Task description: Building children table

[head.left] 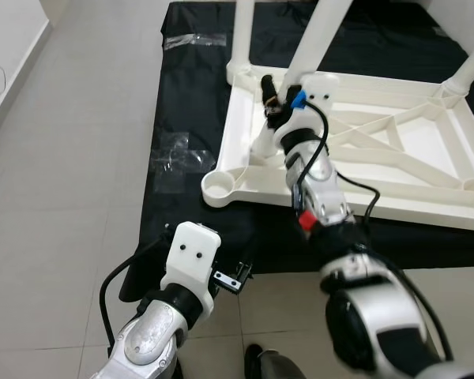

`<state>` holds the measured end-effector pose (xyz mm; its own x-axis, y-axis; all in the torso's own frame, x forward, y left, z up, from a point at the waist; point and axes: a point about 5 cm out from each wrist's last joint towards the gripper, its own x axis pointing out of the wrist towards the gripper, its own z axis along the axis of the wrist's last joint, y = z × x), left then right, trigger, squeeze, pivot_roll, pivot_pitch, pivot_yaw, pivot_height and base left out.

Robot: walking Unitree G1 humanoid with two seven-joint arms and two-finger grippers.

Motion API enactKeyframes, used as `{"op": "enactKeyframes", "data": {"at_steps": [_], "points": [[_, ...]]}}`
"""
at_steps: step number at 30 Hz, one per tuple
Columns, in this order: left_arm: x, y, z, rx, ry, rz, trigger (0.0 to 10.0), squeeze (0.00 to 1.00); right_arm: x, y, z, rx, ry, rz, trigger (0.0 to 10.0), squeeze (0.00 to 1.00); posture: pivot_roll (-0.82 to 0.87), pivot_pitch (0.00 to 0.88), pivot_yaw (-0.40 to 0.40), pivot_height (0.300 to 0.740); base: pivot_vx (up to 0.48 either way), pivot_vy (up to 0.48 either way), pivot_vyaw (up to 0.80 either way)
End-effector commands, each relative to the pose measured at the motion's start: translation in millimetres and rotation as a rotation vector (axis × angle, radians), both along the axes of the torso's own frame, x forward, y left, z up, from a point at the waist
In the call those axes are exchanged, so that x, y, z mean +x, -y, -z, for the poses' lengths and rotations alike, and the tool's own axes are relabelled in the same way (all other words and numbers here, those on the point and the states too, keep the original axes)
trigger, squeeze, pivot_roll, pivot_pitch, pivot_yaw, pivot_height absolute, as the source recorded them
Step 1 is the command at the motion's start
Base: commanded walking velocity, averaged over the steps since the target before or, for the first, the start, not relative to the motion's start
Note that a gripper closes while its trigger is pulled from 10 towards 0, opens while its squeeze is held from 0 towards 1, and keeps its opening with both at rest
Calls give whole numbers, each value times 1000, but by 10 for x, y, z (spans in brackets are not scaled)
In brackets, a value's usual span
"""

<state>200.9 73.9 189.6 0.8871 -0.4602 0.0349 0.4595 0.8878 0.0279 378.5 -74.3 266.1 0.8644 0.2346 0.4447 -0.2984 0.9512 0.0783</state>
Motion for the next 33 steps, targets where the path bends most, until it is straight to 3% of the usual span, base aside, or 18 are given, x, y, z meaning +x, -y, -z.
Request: {"op": "enactKeyframes", "data": {"at_steps": [1,7,9,12,13,17,18,20,22,23,24,25,27,28,33], "points": [[1,10,41,5,-12,1,10000,0,-44,-259,300,-18,-145,-118,10000,0,94,261,-67,740,0,0,0],[30,-2,41,9,-7,-9,10000,0,-5,-251,131,-5,-94,-88,10000,0,100,257,-72,740,0,0,0],[27,-2,43,7,-5,-11,10000,0,86,-142,-121,26,-33,-37,10000,0,100,257,-72,740,0,0,0],[25,0,45,8,-4,-11,10000,0,117,-93,-225,43,-12,-18,10000,0,100,257,-72,740,0,0,0],[22,6,44,3,-4,-12,10000,0,162,-27,-389,70,16,-20,10000,0,102,252,-72,740,0,0,0],[17,19,53,-3,-5,-13,10000,0,178,90,-829,97,115,-138,10000,0,105,245,-81,740,0,0,0],[17,19,53,-3,-5,-13,10000,0,178,90,-829,97,115,-138,10000,0,105,245,-81,740,0,0,0],[17,7,55,-1,-2,-16,10000,0,157,106,-998,91,147,-286,10000,0,99,238,-79,740,0,0,0],[25,-9,60,-1,-2,-25,10000,0,127,75,-1031,62,145,-467,10000,0,101,235,-80,740,0,0,0],[25,-9,60,-1,-2,-25,10000,0,127,75,-1031,62,145,-467,10000,0,101,235,-80,740,0,0,0],[25,-16,60,-2,-1,-28,10000,0,117,38,-993,12,126,-565,10000,0,100,230,-81,740,0,0,0],[25,-16,60,-2,-1,-28,10000,0,117,38,-993,12,126,-565,10000,0,100,230,-81,740,0,0,0],[-4,-20,68,-3,-4,-26,10000,0,84,-20,-882,-80,84,-771,10000,0,100,230,-78,740,0,0,0],[-4,-20,68,-3,-4,-26,10000,0,84,-20,-882,-80,84,-771,10000,0,100,230,-78,740,0,0,0],[-121,84,69,-35,-25,18,10000,0,-29,-78,-682,-272,73,-1147,10000,0,109,232,-92,740,0,0,0]]}}
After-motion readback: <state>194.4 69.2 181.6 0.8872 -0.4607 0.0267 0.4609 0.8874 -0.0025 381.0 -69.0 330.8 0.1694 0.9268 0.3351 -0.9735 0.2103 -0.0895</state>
